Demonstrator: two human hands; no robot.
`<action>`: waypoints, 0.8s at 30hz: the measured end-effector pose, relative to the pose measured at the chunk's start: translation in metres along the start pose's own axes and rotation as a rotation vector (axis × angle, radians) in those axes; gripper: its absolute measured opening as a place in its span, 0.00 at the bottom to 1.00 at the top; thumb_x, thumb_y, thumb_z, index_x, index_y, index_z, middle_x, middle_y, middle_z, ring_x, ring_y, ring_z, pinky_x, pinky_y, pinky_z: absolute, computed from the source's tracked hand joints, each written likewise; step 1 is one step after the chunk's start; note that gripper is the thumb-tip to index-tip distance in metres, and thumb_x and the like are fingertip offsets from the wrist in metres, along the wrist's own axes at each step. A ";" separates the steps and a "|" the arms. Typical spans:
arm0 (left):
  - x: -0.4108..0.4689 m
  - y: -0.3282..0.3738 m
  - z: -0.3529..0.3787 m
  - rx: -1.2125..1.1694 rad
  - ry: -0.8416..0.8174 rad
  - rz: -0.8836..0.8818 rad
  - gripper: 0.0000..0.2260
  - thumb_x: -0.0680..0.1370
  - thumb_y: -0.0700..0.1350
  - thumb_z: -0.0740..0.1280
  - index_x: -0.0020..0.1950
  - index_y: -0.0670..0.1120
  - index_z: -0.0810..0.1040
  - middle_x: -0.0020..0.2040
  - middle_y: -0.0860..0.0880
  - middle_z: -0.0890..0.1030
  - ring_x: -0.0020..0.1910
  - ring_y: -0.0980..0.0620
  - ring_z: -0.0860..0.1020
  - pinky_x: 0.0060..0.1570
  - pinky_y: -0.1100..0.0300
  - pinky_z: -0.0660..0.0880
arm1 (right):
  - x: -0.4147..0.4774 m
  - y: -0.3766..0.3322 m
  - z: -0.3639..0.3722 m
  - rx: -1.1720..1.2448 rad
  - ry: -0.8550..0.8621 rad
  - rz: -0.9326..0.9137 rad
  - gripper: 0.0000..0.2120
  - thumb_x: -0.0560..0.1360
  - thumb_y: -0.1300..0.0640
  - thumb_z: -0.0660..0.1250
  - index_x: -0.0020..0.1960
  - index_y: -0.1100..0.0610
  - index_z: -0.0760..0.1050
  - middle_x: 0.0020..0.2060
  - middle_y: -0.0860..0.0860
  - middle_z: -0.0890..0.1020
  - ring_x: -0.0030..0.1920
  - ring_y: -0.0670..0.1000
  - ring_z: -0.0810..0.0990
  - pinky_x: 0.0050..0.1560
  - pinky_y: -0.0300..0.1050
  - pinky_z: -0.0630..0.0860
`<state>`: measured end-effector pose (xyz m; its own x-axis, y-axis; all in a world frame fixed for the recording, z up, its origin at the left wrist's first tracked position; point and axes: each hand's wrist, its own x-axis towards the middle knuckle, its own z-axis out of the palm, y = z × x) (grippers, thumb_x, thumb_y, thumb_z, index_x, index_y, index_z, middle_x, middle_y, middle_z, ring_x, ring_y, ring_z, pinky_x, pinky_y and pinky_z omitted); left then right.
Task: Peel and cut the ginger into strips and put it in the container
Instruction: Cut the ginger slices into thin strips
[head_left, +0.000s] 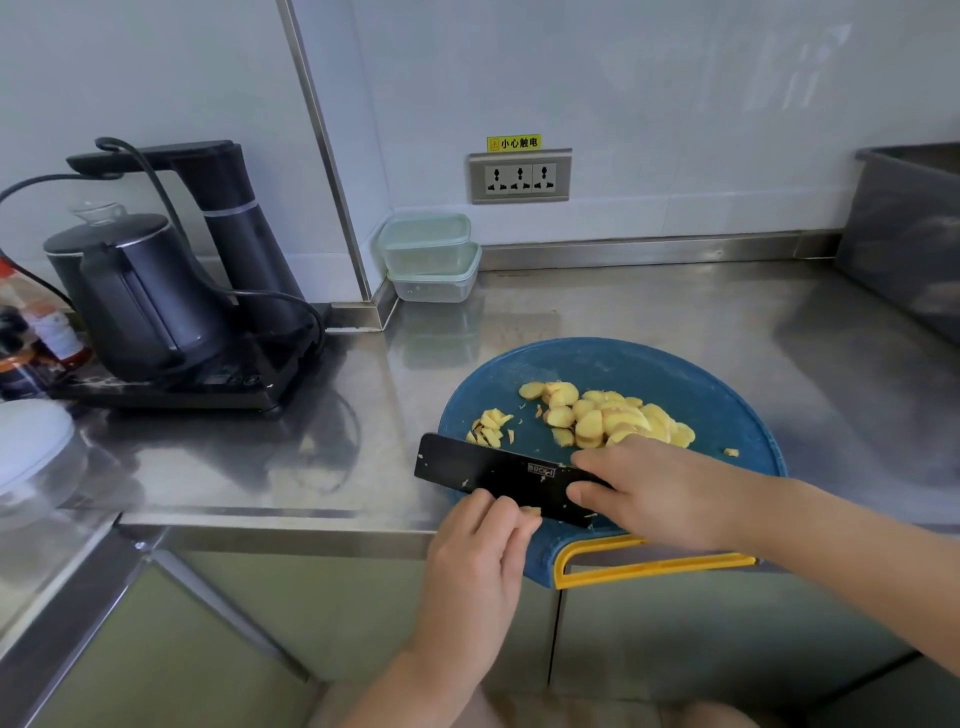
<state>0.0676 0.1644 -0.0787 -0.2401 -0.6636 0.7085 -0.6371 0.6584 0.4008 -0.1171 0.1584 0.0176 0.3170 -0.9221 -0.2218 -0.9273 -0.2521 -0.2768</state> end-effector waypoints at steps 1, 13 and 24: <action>0.000 0.000 0.000 -0.024 0.003 0.000 0.10 0.78 0.46 0.63 0.38 0.45 0.75 0.37 0.56 0.70 0.36 0.62 0.66 0.35 0.72 0.66 | 0.001 0.003 0.000 0.071 -0.010 0.019 0.15 0.82 0.47 0.54 0.45 0.55 0.72 0.35 0.48 0.75 0.35 0.46 0.72 0.36 0.41 0.68; -0.003 -0.001 0.000 -0.153 0.014 -0.076 0.05 0.78 0.48 0.64 0.44 0.48 0.75 0.41 0.54 0.72 0.37 0.59 0.73 0.34 0.63 0.73 | -0.011 0.004 -0.016 0.211 0.021 0.030 0.13 0.82 0.48 0.56 0.39 0.47 0.70 0.34 0.47 0.73 0.35 0.45 0.71 0.38 0.41 0.69; -0.003 0.002 0.000 -0.143 0.051 -0.099 0.09 0.77 0.48 0.64 0.39 0.45 0.75 0.39 0.56 0.73 0.37 0.60 0.72 0.36 0.73 0.68 | -0.020 -0.007 -0.022 0.066 -0.007 -0.009 0.14 0.82 0.47 0.55 0.38 0.47 0.67 0.33 0.46 0.72 0.34 0.44 0.70 0.36 0.39 0.67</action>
<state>0.0672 0.1673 -0.0801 -0.1417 -0.7111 0.6887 -0.5443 0.6371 0.5458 -0.1210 0.1726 0.0443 0.3273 -0.9176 -0.2256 -0.9092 -0.2408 -0.3396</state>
